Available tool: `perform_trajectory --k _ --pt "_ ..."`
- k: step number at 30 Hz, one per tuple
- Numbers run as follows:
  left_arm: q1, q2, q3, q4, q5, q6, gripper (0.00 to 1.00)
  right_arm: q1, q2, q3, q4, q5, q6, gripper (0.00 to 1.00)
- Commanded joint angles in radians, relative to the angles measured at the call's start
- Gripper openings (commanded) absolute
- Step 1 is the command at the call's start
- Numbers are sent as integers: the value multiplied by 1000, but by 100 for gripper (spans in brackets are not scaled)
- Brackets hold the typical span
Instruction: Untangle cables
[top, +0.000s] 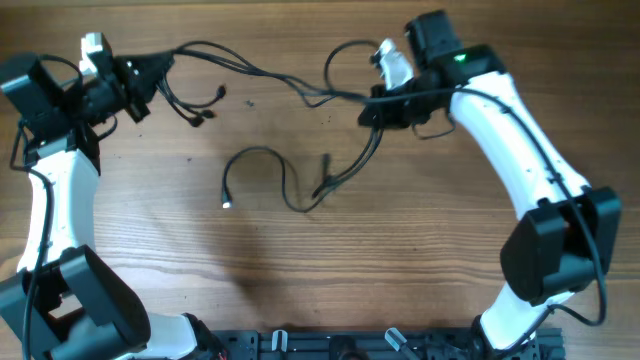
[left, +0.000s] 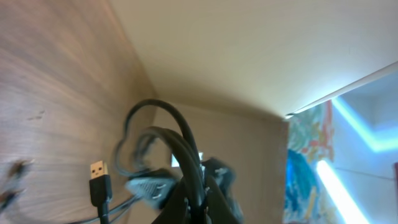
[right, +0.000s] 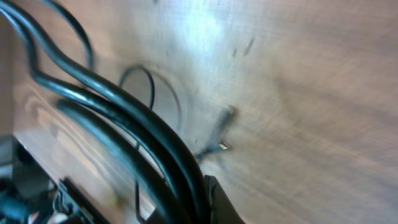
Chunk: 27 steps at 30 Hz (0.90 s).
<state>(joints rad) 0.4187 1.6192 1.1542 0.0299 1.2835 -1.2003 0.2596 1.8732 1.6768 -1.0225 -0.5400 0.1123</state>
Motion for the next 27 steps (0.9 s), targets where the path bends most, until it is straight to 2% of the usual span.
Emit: perform_trajectory --k 1,6,9,10,11,12,15,19,21,27 --pt "34 -8 11 -203 -114 434 4 -106 -93 154 -31 23 -9 4" --pt "-38 -8 11 -561 -277 777 4 -105 -126 333 -94 23 -27 4" --pt "-114 -8 11 -623 -331 835 4 -64 -132 335 -112 25 -35 4" --pt "-145 -8 11 -631 -370 835 10 -45 -130 334 -122 42 -43 4" --pt "-166 -8 11 -634 -395 834 35 -26 -130 334 -132 77 -47 4" --pt "-187 -8 11 -634 -423 834 53 -7 -130 334 -138 113 -52 4" --pt "-233 -8 11 -644 -502 834 86 62 -130 329 -147 205 -59 4" --pt "-247 -8 11 -660 -599 834 90 142 -120 311 -150 251 -54 4" --pt "-247 -8 11 -679 -639 834 90 169 -98 311 -162 321 -8 4" --pt "-247 -8 11 -710 -657 834 88 244 18 311 -172 343 55 5"
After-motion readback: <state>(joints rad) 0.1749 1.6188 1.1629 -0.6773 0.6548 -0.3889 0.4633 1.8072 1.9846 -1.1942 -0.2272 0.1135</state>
